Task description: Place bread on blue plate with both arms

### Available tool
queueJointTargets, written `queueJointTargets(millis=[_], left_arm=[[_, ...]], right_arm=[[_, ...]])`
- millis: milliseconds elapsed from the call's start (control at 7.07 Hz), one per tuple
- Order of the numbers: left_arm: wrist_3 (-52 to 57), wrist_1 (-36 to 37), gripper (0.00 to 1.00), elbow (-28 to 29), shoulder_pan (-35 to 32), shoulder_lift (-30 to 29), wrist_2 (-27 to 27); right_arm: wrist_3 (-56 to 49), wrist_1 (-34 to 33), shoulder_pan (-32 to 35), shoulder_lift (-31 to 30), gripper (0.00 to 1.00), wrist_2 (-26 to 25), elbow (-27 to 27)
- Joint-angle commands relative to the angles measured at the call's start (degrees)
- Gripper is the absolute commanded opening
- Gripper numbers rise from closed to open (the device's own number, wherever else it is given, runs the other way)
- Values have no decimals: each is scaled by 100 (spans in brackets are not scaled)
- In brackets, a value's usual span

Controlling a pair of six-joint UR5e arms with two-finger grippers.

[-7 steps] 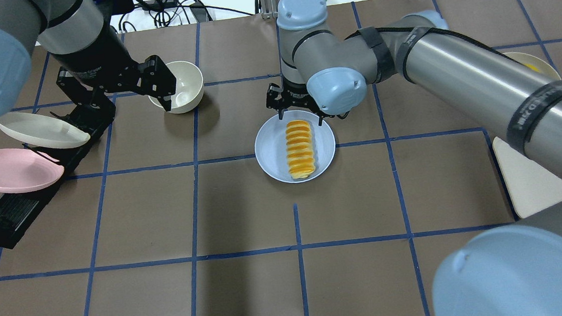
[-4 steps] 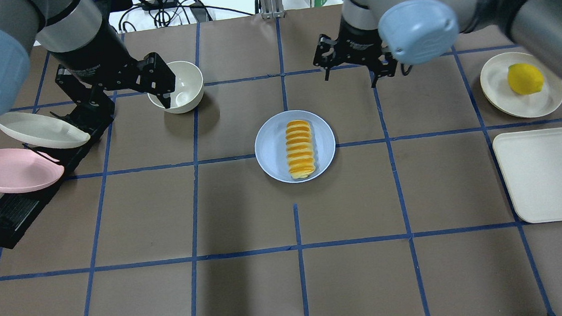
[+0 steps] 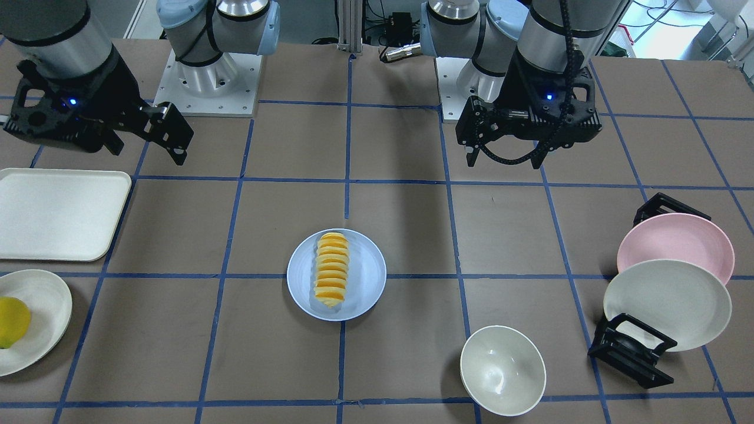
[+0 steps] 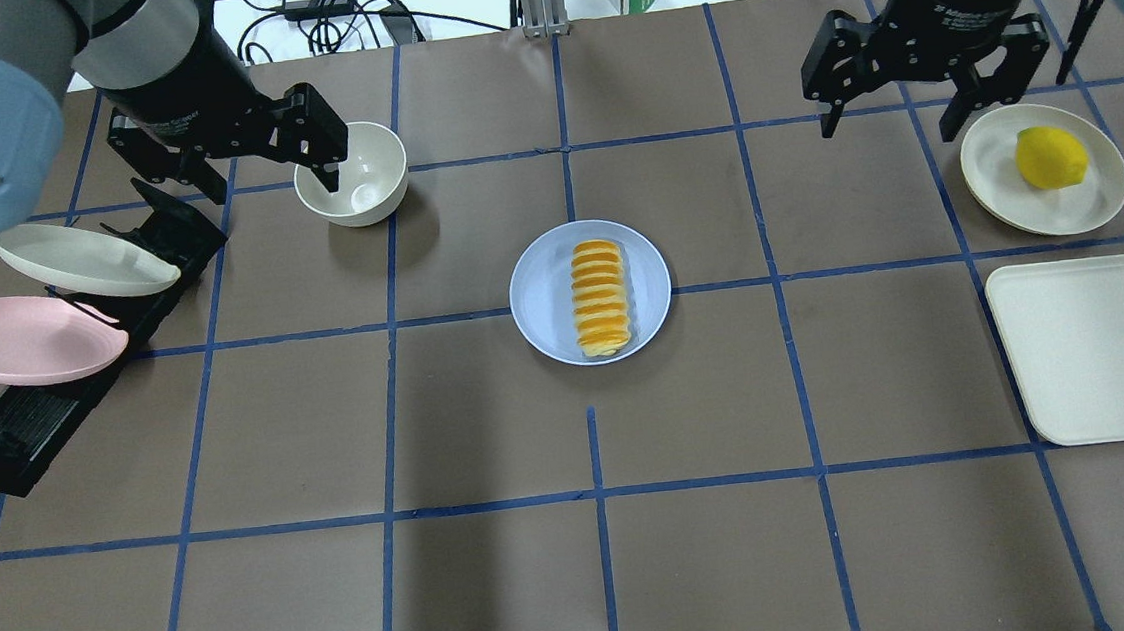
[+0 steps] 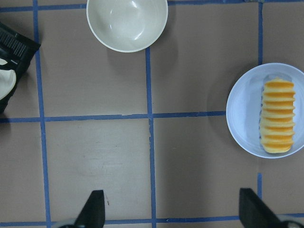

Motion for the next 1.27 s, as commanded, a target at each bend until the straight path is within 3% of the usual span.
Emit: queueJointTargets(millis=[0,1132], left_arm=[[-24,22,100,-9,0,10,18],[-33,22,100,-18,0,1,18]], right_arm=[[39,126,57,-129,100,-3,48],[4,64,303,-121,100,33,285]])
